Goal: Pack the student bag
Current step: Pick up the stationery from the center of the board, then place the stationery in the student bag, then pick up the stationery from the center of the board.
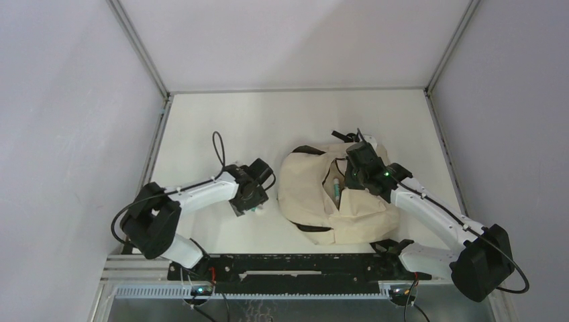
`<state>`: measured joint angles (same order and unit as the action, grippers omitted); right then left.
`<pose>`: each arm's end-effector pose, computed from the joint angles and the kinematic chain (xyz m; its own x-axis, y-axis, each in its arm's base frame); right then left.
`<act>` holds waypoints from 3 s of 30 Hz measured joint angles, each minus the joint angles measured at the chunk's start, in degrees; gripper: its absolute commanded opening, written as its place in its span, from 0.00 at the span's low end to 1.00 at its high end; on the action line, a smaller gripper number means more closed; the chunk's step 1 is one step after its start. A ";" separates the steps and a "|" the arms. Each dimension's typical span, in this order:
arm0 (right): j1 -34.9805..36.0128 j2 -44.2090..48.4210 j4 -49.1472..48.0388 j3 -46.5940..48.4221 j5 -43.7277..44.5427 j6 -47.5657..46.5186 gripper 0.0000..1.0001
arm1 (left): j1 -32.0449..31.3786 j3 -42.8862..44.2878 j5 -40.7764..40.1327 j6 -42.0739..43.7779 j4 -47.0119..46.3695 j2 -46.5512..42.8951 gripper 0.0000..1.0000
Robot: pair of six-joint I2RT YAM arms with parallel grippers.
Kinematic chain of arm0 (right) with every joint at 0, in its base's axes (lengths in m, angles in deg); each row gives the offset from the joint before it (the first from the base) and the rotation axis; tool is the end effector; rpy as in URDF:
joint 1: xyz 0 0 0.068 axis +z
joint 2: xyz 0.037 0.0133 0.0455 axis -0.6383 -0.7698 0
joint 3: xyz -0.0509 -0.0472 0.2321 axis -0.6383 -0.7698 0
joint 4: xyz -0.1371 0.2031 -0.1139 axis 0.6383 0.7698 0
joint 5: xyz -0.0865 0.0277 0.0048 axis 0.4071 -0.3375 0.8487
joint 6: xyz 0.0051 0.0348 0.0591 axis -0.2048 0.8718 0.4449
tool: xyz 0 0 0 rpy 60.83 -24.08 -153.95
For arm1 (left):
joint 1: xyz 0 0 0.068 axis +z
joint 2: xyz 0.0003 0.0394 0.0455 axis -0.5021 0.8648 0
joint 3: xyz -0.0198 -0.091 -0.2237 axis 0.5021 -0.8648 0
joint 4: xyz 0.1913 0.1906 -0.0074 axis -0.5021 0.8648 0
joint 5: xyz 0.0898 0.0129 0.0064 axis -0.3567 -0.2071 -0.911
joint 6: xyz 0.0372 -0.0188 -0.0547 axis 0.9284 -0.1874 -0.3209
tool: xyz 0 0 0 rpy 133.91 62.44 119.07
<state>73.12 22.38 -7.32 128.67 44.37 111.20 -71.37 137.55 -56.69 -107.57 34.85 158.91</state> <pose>0.2235 0.1342 0.2071 -0.8009 0.0523 -0.5965 -0.0496 0.9870 0.1531 0.2064 -0.1583 0.1176 -0.7986 -0.4980 -0.3380 -0.5106 0.8579 -0.0574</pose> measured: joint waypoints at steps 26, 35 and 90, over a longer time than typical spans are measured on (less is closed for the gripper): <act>0.00 0.20 0.09 0.00 0.31 0.00 0.00 | 0.09 2.25 6.71 19.26 -10.82 -7.61 0.00; 0.00 0.85 0.07 0.00 0.24 0.04 0.00 | -4.02 13.31 29.92 28.09 -25.11 -1.44 0.00; 0.00 0.81 0.35 0.00 0.26 0.00 0.00 | 21.94 -8.90 0.83 21.35 -13.16 -9.51 0.81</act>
<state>73.12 23.19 -6.97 128.67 44.64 111.20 -49.43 128.65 -55.86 -86.22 21.69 149.40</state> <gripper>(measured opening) 0.009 0.853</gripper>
